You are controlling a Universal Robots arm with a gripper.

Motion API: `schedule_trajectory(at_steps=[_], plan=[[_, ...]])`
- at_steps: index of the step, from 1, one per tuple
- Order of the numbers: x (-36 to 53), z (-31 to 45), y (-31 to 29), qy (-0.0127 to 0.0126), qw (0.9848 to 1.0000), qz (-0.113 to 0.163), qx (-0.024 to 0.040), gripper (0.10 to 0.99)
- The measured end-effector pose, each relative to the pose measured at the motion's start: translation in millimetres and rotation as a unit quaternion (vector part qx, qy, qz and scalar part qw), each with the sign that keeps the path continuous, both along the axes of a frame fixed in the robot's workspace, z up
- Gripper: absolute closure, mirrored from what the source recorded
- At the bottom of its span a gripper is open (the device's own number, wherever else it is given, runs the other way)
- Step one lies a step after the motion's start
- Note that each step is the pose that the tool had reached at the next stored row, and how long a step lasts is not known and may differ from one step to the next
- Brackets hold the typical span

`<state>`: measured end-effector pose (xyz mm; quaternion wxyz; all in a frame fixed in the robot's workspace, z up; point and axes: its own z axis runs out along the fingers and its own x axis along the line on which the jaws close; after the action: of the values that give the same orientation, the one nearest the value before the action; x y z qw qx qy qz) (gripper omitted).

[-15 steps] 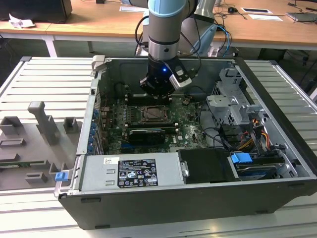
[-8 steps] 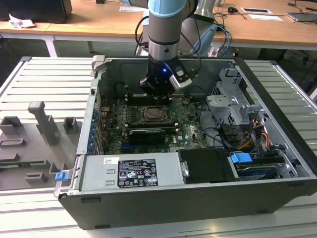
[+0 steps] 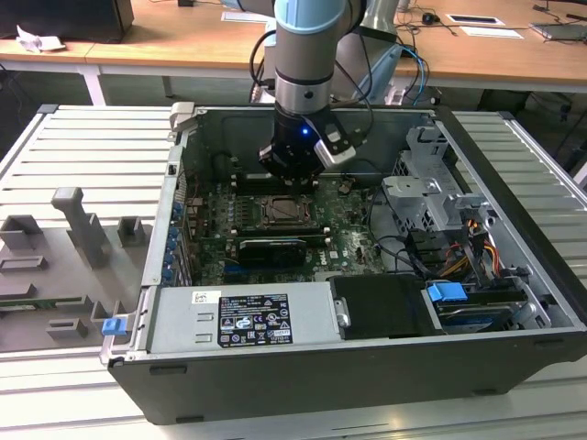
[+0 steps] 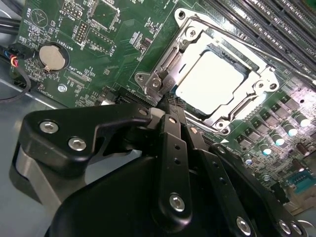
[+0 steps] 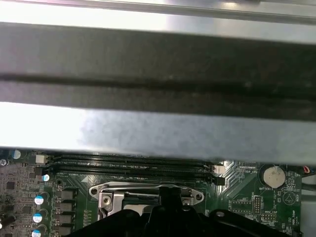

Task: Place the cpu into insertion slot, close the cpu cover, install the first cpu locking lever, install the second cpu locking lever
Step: 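Install the second cpu locking lever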

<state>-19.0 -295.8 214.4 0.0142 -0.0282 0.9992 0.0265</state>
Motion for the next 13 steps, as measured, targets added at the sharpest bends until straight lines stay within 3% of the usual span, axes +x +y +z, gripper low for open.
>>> schedule_trajectory(at_steps=[13], plan=[[0.0,0.8,-4.7,0.0,1.0,0.0,-0.0001,0.98]])
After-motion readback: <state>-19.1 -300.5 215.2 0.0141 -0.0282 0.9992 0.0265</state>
